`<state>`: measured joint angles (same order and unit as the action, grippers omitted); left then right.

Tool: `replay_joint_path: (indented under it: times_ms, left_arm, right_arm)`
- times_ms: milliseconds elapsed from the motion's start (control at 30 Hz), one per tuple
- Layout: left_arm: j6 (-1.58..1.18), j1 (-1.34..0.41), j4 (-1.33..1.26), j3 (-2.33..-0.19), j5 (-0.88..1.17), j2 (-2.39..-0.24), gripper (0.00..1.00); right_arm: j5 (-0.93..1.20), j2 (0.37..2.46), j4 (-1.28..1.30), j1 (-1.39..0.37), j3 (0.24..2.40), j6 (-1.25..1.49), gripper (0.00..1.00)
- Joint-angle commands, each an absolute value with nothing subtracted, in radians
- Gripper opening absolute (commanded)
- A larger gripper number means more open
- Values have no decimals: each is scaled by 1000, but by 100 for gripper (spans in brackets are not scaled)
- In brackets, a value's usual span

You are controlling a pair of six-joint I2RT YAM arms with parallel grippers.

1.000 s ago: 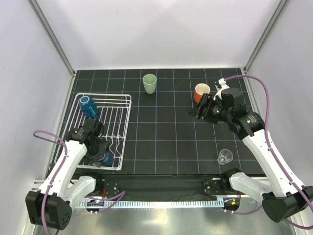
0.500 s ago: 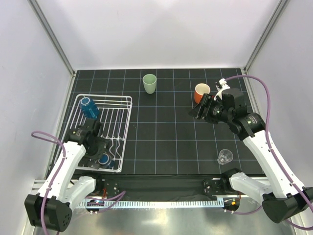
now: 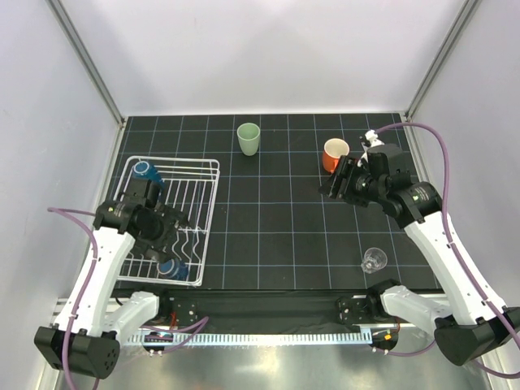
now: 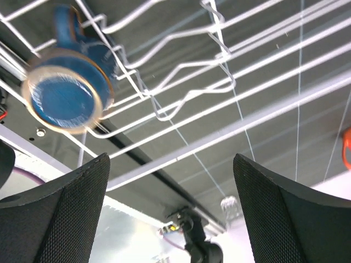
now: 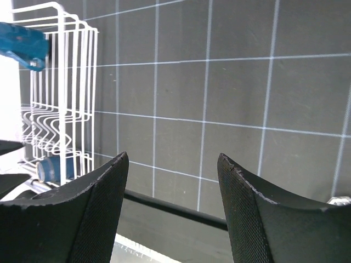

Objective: Load the cups into the dish rack

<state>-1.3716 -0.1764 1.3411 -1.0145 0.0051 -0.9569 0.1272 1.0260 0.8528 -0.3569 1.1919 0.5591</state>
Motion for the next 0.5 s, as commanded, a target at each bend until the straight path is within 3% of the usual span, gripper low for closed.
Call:
replay_joint_path:
  times_ms: [0, 467]
  left_arm:
    - [-1321, -176, 1456, -1065, 69, -945, 89]
    - [-1054, -176, 1207, -1248, 198, -1115, 85]
  right_arm:
    - [66, 1026, 919, -359, 1244, 543, 67]
    - [-61, 1015, 1117, -301, 1250, 650, 66]
